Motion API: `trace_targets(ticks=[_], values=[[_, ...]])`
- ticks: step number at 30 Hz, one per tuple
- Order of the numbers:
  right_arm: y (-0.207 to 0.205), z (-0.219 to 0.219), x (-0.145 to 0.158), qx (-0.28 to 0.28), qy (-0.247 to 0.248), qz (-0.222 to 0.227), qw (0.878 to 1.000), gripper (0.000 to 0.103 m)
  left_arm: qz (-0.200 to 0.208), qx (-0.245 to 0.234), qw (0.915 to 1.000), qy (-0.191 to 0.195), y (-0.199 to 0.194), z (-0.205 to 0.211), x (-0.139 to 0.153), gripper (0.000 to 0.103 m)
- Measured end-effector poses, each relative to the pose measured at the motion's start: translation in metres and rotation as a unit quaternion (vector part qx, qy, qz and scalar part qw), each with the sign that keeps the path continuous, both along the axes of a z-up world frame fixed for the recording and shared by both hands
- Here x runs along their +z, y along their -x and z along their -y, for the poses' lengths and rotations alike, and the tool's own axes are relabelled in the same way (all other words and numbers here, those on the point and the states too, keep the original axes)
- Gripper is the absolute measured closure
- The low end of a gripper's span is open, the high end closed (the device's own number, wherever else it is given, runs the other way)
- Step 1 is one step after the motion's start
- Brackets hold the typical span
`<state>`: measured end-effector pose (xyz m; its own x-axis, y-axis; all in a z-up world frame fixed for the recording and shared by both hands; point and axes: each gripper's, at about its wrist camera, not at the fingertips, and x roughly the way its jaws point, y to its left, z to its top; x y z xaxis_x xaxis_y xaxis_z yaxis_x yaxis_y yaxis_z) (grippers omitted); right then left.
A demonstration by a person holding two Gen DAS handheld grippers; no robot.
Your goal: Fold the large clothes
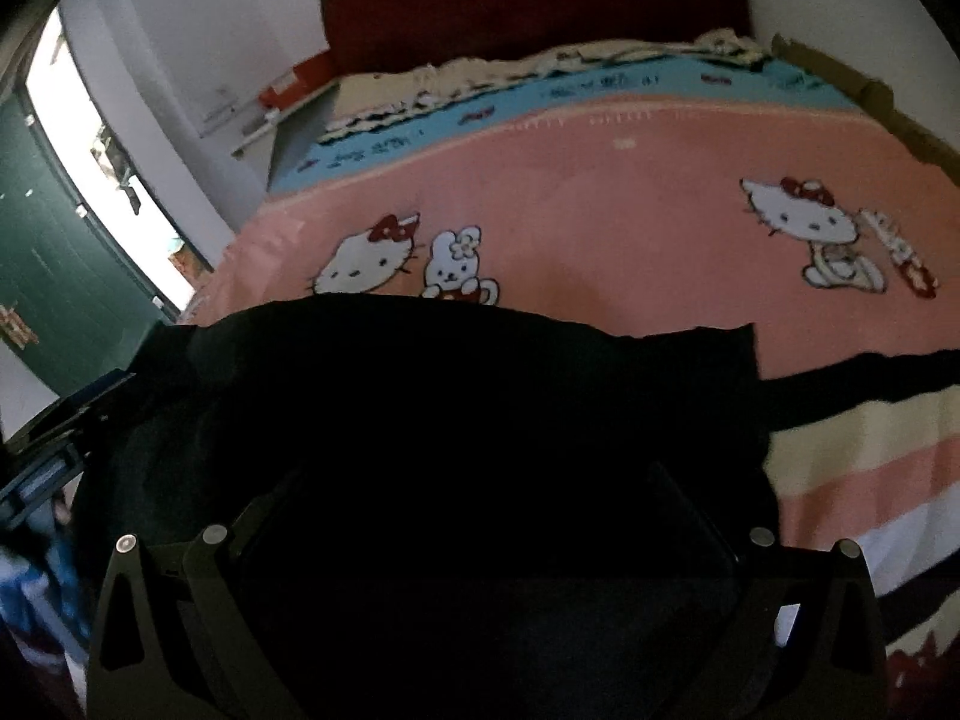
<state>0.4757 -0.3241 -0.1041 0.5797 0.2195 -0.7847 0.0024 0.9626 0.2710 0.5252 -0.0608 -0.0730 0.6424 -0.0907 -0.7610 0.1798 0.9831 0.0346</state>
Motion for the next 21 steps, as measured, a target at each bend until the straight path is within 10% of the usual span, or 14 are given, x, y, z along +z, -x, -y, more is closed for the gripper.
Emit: trace_targets(ticks=[10,21], values=[[0.007,0.022,-0.063,-0.021,-0.029,-0.023,0.999,0.001,-0.019,0.025,0.9990,0.032,-0.006,-0.017,-0.054,0.038],[0.009,0.015,-0.067,-0.024,-0.005,-0.026,0.999,0.001,-0.027,0.034,0.9982,0.041,-0.005,-0.021,-0.057,0.035]])
